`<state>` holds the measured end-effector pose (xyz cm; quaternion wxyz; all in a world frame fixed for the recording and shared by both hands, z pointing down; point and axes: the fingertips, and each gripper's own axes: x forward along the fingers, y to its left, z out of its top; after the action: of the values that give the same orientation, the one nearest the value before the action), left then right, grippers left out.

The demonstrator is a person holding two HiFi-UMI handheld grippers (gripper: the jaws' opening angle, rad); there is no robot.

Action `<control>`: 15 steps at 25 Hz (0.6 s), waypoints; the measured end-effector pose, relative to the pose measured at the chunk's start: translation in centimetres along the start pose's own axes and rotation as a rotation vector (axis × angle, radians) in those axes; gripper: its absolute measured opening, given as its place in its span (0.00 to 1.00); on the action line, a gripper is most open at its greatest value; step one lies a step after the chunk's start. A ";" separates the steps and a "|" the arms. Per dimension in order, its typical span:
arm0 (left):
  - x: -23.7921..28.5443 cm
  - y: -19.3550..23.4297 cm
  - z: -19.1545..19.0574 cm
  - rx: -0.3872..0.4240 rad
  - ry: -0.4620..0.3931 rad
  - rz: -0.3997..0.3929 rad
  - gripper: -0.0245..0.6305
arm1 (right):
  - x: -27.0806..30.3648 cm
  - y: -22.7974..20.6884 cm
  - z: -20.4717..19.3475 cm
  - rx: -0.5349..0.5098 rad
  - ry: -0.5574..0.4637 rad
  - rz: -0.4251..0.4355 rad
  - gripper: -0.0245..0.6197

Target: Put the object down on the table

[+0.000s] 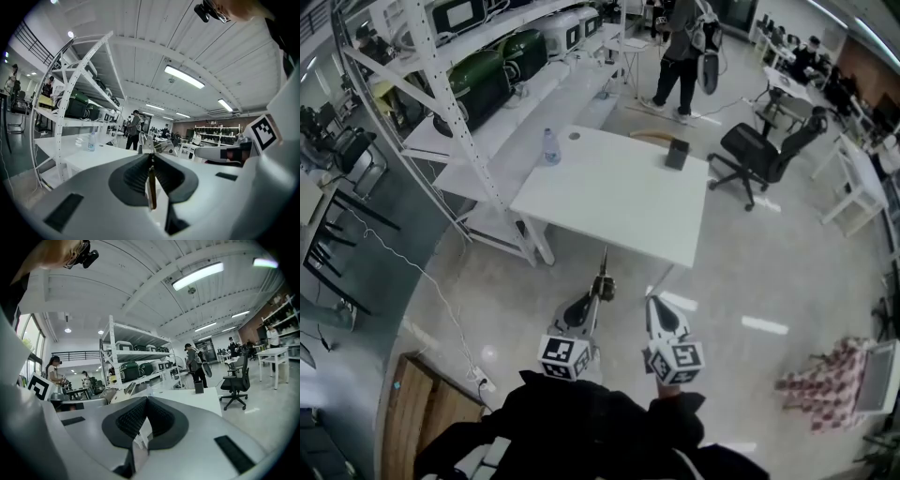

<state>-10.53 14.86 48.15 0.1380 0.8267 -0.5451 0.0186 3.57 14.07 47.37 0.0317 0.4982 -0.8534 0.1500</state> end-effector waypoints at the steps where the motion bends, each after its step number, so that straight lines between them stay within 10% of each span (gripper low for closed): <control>1: 1.0 0.9 0.5 0.004 0.003 -0.004 0.08 | 1.4 -0.2 0.4 0.002 0.001 -0.004 0.04; 15: 9.3 8.1 2.5 -0.008 0.044 -0.044 0.08 | 12.2 -1.7 3.0 -0.009 0.042 -0.059 0.04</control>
<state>-14.45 2.93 49.09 0.1538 0.8374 -0.5236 0.0315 -0.84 2.18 47.40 0.0559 0.5196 -0.8383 0.1557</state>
